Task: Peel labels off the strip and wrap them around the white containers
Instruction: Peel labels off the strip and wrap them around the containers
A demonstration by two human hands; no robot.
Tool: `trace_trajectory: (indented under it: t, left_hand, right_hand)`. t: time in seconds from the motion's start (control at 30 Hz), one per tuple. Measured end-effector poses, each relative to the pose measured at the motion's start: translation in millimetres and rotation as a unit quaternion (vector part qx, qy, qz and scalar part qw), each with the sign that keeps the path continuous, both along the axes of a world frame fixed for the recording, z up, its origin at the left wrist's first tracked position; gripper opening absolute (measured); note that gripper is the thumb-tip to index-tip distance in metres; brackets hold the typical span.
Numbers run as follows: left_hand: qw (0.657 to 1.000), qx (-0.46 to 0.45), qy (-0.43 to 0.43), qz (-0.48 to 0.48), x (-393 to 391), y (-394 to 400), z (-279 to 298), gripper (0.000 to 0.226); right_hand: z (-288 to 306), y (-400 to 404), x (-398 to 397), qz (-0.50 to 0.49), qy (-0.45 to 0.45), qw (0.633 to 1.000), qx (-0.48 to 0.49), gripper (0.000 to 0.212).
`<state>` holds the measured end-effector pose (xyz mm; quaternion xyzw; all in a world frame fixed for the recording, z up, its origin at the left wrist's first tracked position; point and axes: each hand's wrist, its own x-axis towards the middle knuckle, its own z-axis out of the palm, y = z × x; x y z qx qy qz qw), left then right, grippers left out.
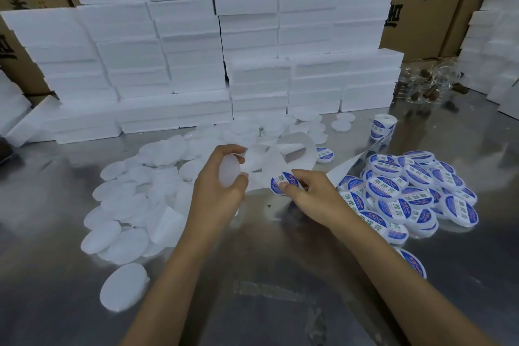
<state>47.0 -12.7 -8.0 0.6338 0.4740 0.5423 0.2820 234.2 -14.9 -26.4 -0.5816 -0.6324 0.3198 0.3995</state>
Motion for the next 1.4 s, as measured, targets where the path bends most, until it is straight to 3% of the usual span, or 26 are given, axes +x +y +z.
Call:
trace_trajectory:
  t: [0.13,0.23,0.33,0.47,0.63,0.77,0.97,1.23,1.4]
  left_hand:
    - [0.981,0.046,0.187,-0.018,-2,-2,-7,0.057]
    - [0.961,0.06,0.27,-0.019,-2,-1,-13,0.047]
    - [0.962,0.075,0.261,0.009,-1,0,-14,0.028]
    - [0.962,0.065,0.265,0.02,-1,0,-14,0.024]
    - [0.964,0.044,0.262,0.012,2,-3,-15,0.016]
    - [0.964,0.028,0.266,0.01,2,-3,-15,0.015]
    - [0.959,0.012,0.283,0.032,1,-1,-16,0.017]
    - [0.948,-0.017,0.308,0.076,-1,1,-19,0.013]
    - [0.946,-0.048,0.308,0.09,-4,3,-21,0.015]
  right_hand:
    - [8,-4,1,0.075,0.05,0.995,-0.049,0.013]
    - [11,-7,1,0.104,0.089,0.989,-0.057,0.01]
    - [14,-11,3,0.124,0.103,0.986,-0.049,0.012]
    - [17,-11,0,0.089,0.1,0.991,0.002,0.008]
    - [15,-11,-3,0.075,0.076,0.993,0.053,0.037]
    - [12,-11,-5,0.062,0.02,0.993,0.103,0.023]
    - [16,-12,-8,0.028,-0.021,0.984,0.172,0.021]
    - [28,-16,-9,0.015,0.06,0.982,0.178,0.016]
    - [32,-15,-4,-0.016,0.121,0.977,0.174,0.023]
